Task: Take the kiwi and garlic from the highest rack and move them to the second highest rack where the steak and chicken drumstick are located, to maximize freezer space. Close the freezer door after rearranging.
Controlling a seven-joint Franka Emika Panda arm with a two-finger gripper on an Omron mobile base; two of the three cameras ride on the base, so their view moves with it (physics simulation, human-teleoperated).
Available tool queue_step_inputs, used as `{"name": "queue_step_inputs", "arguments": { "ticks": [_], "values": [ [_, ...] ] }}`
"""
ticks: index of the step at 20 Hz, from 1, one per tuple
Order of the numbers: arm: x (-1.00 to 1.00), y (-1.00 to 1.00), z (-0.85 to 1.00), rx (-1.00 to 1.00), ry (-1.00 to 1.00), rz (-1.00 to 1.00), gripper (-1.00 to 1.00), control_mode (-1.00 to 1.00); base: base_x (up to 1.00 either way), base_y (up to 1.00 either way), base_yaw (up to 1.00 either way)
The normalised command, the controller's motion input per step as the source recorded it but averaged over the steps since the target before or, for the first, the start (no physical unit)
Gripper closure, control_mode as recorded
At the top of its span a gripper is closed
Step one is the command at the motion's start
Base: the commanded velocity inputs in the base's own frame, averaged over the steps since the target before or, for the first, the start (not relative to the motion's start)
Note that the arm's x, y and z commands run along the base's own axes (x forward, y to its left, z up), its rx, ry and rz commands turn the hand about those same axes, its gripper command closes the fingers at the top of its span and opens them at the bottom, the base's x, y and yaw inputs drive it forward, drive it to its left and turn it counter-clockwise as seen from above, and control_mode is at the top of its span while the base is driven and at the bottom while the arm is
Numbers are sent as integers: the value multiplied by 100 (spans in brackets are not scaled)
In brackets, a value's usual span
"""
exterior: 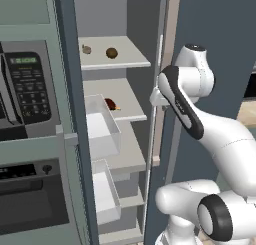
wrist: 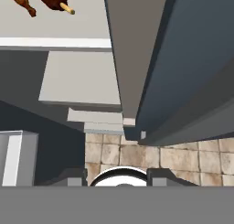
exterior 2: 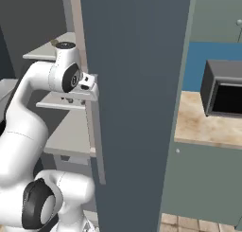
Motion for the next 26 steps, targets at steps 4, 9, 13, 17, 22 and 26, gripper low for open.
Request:
{"name": "queue_step_inputs", "arguments": {
  "ticks": [4,9,13,17,22,26],
  "values": [
    [-7,0,0,0,-1,0,-100,100,-9,0,0],
    [0,0,0,0,0,0,-100,100,-48,0,0],
    [0,0,0,0,0,0,-100,100,-27,6,14],
    [0,0,0,0,0,0,-100,100,-1,12,29],
    [0,0,0,0,0,0,-100,100,0,3,27],
    [0,0,0,0,0,0,-100,100,16,0,9]
  ]
}}
